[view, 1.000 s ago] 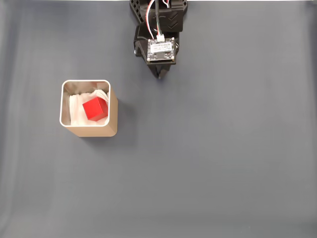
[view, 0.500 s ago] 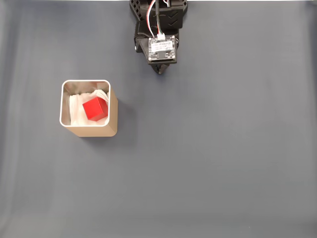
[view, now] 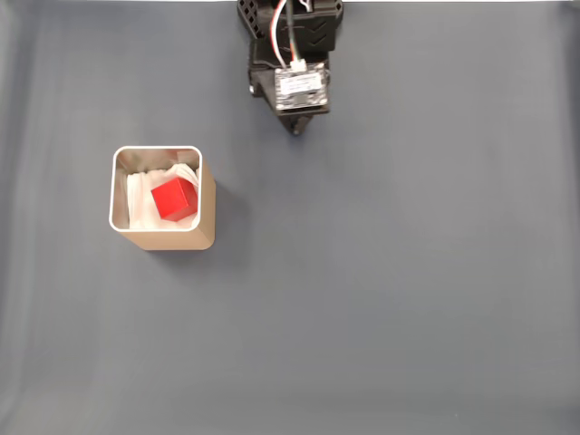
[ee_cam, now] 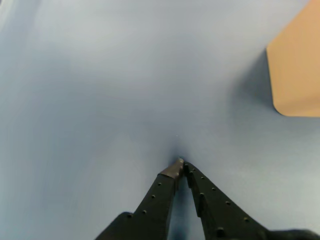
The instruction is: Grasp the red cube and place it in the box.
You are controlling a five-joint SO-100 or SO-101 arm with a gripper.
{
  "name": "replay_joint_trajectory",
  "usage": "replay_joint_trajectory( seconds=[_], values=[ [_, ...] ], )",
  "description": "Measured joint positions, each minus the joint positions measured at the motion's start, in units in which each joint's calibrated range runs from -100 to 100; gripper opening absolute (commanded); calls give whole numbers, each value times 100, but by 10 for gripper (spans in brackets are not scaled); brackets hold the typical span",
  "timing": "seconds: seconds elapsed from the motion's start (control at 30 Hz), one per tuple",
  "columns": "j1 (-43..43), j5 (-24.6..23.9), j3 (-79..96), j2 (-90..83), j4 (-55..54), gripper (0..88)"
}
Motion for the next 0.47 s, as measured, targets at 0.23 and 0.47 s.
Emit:
replay_joint_trajectory(
  seconds=[0.23,0.47],
  values=[
    [-60,5,0,0,49,7],
    [-60,5,0,0,49,7]
  ],
)
